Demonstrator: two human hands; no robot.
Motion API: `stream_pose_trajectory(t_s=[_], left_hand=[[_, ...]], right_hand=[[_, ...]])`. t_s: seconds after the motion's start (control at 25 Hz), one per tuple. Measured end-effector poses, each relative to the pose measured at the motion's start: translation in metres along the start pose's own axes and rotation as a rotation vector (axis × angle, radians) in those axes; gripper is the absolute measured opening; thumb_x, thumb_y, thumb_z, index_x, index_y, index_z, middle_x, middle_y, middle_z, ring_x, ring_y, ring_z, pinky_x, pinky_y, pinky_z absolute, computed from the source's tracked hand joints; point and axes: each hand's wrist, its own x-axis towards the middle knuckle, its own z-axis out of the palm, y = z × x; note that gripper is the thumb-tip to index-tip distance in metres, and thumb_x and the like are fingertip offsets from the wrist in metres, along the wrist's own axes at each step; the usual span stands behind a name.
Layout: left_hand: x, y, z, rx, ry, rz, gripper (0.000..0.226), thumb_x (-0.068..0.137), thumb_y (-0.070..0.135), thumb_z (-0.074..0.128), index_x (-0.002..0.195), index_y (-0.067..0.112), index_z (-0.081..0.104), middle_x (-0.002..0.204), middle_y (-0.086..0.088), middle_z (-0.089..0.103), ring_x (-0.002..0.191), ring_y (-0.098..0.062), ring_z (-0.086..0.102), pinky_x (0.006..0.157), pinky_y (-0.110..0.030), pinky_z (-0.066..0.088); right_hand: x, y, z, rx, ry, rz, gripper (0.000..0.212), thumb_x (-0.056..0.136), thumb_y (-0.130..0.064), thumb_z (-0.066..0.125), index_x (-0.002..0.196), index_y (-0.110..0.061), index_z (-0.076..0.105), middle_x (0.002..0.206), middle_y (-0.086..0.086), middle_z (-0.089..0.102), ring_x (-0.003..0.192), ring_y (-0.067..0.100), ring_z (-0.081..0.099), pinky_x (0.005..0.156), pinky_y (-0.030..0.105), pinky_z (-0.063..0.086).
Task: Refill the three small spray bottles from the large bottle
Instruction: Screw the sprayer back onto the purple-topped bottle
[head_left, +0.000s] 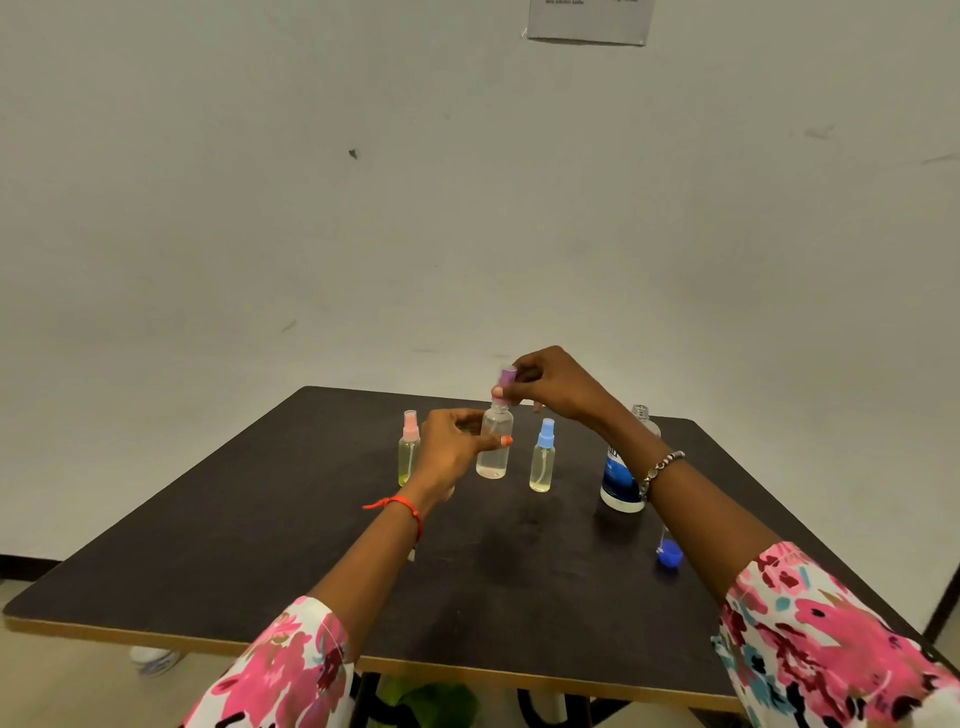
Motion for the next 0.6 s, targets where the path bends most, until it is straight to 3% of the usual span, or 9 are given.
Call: stream_pose_trajectory(t_s=[0.08,0.2,0.28,0.44,0.52,0.6], left_hand=[[-0.001,0.001,-0.001,0.005,-0.010,0.012,0.047,0.070,0.010,0.076,0.115,0.004,0.061,0.115,-0.014,0.066,0.108,-0.028,0.061,0.095,-0.041,0.049],[-0.002,-0.001,-0.001,0.016,-0.017,0.018,0.045,0.070,0.010,0.075,0.113,0.004,0.062,0.114,-0.014,0.066,0.106,-0.027,0.061,0.092,-0.039,0.049],[-0.001,-0.001,0.000,0.015,-0.011,0.009,0.044,0.070,0.010,0.076,0.112,0.004,0.062,0.113,-0.014,0.066,0.105,-0.026,0.061,0.091,-0.038,0.050],[0.000,0.000,0.001,0.021,0.010,-0.006,0.045,0.071,0.011,0.075,0.113,0.004,0.062,0.114,-0.013,0.066,0.107,-0.027,0.060,0.092,-0.040,0.049],[0.000,0.000,0.001,0.020,0.007,-0.008,0.046,0.070,0.011,0.075,0.114,0.005,0.062,0.115,-0.014,0.066,0.108,-0.028,0.060,0.094,-0.042,0.049],[-0.001,-0.001,0.003,0.020,-0.001,-0.004,0.046,0.070,0.010,0.076,0.113,0.005,0.062,0.114,-0.014,0.066,0.107,-0.028,0.061,0.093,-0.041,0.049]], right_hand=[[-0.001,0.002,0.005,0.013,0.003,0.021,0.032,0.076,-0.028,0.072,0.089,0.001,0.066,0.087,0.019,0.071,0.075,0.025,0.068,0.056,0.021,0.048],[-0.002,0.005,0.014,-0.037,0.045,0.075,0.035,0.076,-0.040,0.070,0.078,-0.006,0.062,0.074,0.012,0.067,0.056,0.011,0.061,0.049,0.015,0.043],[-0.003,0.006,0.016,-0.066,0.017,0.094,0.039,0.077,-0.046,0.066,0.079,-0.007,0.061,0.072,0.007,0.065,0.055,0.008,0.057,0.050,0.014,0.041],[-0.002,0.007,0.008,0.063,-0.032,0.070,0.034,0.081,-0.029,0.067,0.104,-0.005,0.062,0.098,0.012,0.066,0.074,0.014,0.060,0.056,0.017,0.046],[-0.002,0.009,0.006,0.058,-0.021,0.056,0.028,0.078,-0.023,0.071,0.095,-0.002,0.067,0.095,0.017,0.069,0.070,0.012,0.060,0.055,0.014,0.046],[-0.002,0.011,0.008,0.014,0.015,0.068,0.026,0.074,-0.030,0.074,0.078,-0.004,0.068,0.077,0.014,0.069,0.059,0.008,0.058,0.050,0.011,0.043]])
